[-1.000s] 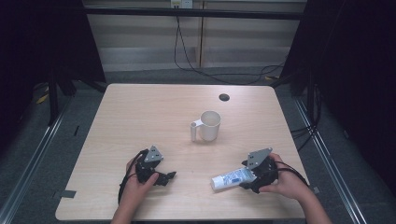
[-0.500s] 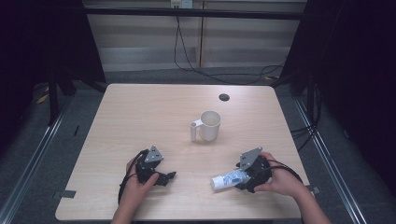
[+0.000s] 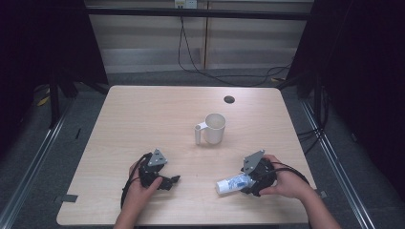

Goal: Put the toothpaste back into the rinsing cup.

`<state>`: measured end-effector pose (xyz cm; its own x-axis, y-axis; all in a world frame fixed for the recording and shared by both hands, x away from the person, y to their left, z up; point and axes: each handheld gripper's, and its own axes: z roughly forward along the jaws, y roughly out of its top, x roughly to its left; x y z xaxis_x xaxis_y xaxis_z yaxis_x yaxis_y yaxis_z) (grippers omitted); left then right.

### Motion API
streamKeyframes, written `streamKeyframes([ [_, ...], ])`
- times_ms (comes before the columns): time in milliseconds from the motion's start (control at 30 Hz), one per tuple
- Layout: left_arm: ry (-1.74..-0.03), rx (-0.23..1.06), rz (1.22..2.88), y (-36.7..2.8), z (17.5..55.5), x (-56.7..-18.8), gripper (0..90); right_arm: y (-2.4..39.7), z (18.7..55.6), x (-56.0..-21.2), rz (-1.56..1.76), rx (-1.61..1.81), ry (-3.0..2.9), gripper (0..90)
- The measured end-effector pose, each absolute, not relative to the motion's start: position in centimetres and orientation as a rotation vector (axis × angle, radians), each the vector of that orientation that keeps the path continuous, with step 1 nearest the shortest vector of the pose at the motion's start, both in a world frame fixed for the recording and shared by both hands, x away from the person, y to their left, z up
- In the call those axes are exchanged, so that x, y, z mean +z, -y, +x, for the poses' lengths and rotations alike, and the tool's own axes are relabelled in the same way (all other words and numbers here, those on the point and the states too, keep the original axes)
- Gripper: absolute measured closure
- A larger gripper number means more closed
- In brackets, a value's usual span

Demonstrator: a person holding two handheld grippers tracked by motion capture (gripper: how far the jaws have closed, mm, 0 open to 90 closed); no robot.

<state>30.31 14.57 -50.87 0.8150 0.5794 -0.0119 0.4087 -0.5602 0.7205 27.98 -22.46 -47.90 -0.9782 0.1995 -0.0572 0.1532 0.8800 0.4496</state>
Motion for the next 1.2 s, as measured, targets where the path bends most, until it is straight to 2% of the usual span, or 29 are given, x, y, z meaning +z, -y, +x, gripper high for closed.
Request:
streamKeyframes([
  [267,-0.720,0.294,2.245,-14.6,30.3,-50.9,14.0,22.1,28.3,-47.8,0.260,0.653,-2.974,30.3],
  [500,-0.719,0.295,2.244,-14.6,30.3,-50.9,14.0,21.9,28.6,-47.7,0.309,0.623,-3.041,38.9],
  [900,-0.722,0.284,2.230,-14.6,30.2,-51.0,14.3,20.0,28.6,-46.9,0.346,0.382,-3.108,49.7],
  [1067,-0.722,0.285,2.228,-14.6,30.2,-51.0,14.4,19.5,28.7,-46.7,0.348,0.317,-3.129,56.1],
  [1200,-0.722,0.284,2.229,-14.6,30.2,-51.0,14.4,19.4,28.7,-46.3,0.351,0.321,-3.130,65.2],
])
